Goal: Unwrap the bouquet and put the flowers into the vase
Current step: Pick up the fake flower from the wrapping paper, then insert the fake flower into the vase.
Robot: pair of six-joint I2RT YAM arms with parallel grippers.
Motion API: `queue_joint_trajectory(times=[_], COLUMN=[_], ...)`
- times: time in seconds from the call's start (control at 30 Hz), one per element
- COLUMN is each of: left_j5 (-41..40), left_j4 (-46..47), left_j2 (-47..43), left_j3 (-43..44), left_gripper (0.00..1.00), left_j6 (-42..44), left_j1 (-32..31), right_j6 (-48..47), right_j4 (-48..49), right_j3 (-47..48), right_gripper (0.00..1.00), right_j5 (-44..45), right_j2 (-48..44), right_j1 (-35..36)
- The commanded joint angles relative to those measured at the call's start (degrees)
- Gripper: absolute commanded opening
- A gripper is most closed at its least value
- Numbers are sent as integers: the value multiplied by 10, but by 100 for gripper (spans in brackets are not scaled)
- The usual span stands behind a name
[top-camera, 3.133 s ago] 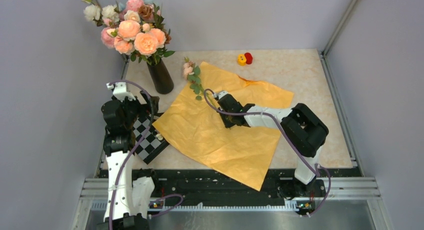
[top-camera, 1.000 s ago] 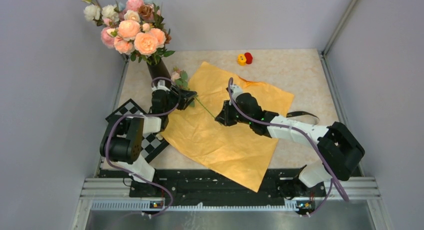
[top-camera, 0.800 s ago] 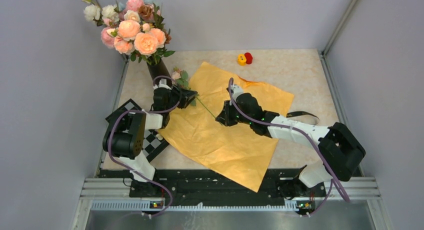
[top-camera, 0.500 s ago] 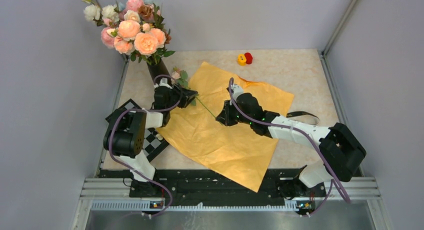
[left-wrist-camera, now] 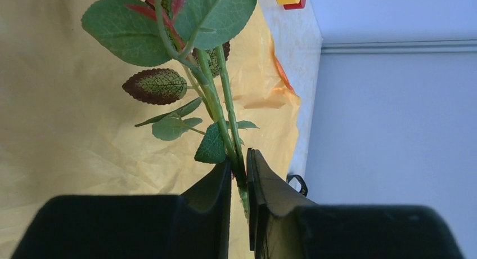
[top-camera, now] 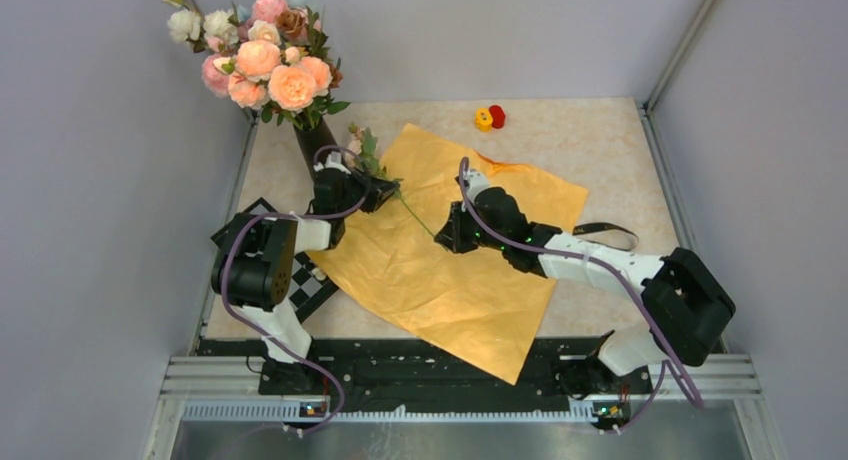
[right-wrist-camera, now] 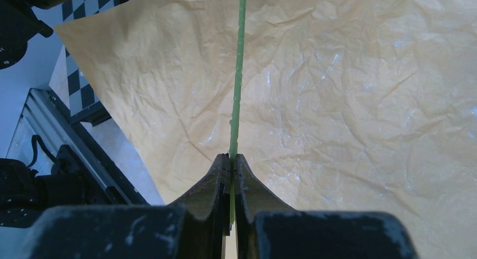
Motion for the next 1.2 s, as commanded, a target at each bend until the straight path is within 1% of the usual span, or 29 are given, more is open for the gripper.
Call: queue_joint_trajectory(times=[0.0,0.1,0.2,0.23,0.33,0.4,0.47,0.6,0.67,0.77,0.87,1.03,1.1,1.17], left_j5=[-1,2,4,4,4,6,12,35,42,52,66,103,115,119], left_j4=[13,14,18,19,21,31,51,92,108,137,171,225,229,210], left_j2=[-11,-16,-23,-27,-41,-53,-67,-99,-120,-147,-173,-214,-234,-260], left_j3=[21,23,22,22,19,13,5,-16,-33,-60,-85,-117,-124,-127], left_gripper=[6,0,0,0,0,0,0,0,0,0,0,0,0,0], left_j6=[7,6,3,3,1,-1,2,25,40,65,92,125,148,178], left_j1=[-5,-7,-10,-11,-15,-19,-23,-35,-43,-55,-67,-86,-95,-105], right_j6=[-16,-21,-26,-28,-32,-36,-39,-41,-36,-23,-19,-32,-35,-37], right_j4=[8,-3,-18,-22,-22,-22,-21,-18,-9,20,41,67,77,91], right_j3=[0,1,5,5,-1,-3,-3,-4,-7,-19,-27,-31,-33,-38], right_gripper=[0,0,0,5,25,34,41,47,50,53,54,54,54,55], right_j5=[7,16,19,20,20,20,21,16,-3,-58,-104,-165,-183,-195], right_j2=[-28,-33,-39,-40,-50,-57,-63,-79,-87,-95,-99,-113,-119,-129], right_j1=[-4,-3,-3,-4,-4,-4,-4,-8,-20,-50,-73,-86,-86,-86])
